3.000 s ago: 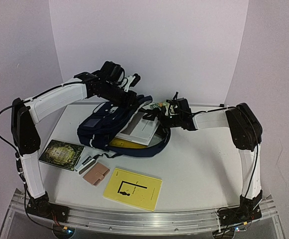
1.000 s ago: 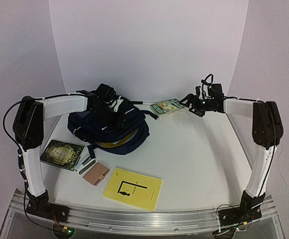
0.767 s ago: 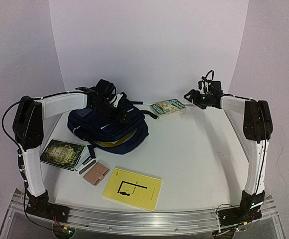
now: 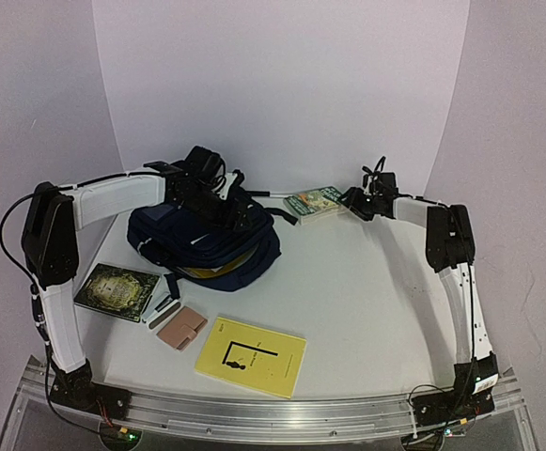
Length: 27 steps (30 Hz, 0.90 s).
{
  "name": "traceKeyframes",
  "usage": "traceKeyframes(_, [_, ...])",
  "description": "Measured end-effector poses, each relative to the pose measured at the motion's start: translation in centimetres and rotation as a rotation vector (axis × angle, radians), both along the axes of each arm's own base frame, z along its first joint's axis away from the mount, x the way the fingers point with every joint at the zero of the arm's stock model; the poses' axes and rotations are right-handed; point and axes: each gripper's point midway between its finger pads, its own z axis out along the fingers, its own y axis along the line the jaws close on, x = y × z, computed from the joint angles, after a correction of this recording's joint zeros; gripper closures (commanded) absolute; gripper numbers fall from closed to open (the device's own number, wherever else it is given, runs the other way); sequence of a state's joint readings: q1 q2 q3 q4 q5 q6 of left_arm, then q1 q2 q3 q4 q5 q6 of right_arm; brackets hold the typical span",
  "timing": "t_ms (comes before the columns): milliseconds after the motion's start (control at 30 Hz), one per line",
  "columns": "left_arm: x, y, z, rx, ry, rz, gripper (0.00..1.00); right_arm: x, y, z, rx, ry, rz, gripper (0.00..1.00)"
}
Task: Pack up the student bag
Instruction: Pick up the book from the center of the board.
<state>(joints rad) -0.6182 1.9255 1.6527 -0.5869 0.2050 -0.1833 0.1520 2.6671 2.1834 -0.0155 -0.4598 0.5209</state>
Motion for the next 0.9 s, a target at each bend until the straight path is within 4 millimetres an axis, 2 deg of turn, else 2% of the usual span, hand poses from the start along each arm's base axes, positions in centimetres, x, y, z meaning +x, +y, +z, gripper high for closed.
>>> traceKeyframes(300, [-0.3,0.2,0.6,-0.002,-0.003,0.0,0.24,1.5,-1.2,-0.5,-0.006,-0.007,-0.095,0.43])
traceKeyframes(367, [-0.3,0.2,0.6,-0.001,-0.003,0.001,0.24,1.9,-1.1,-1.0,0.0,-0.011,-0.099,0.49])
traceKeyframes(433, [-0.3,0.2,0.6,-0.001,-0.002,0.0,0.24,2.4,-1.0,-1.3,0.01,-0.022,-0.098,0.6])
traceKeyframes(567, [-0.3,0.3,0.6,0.001,-0.003,0.002,0.24,2.6,-0.8,-1.6,0.033,-0.015,-0.1,0.95])
traceKeyframes(600, [-0.2,0.3,0.6,0.001,-0.003,0.003,0.24,2.6,-0.8,-1.6,0.039,-0.014,-0.101,1.0])
traceKeyframes(767, [-0.2,0.3,0.5,0.004,-0.005,0.005,0.23,2.1,-0.8,-1.4,0.055,-0.011,-0.1,1.0])
traceKeyframes(900, [-0.2,0.3,0.6,0.005,-0.006,0.007,0.2,-0.3,-1.6,-1.0,0.052,0.034,-0.099,1.0])
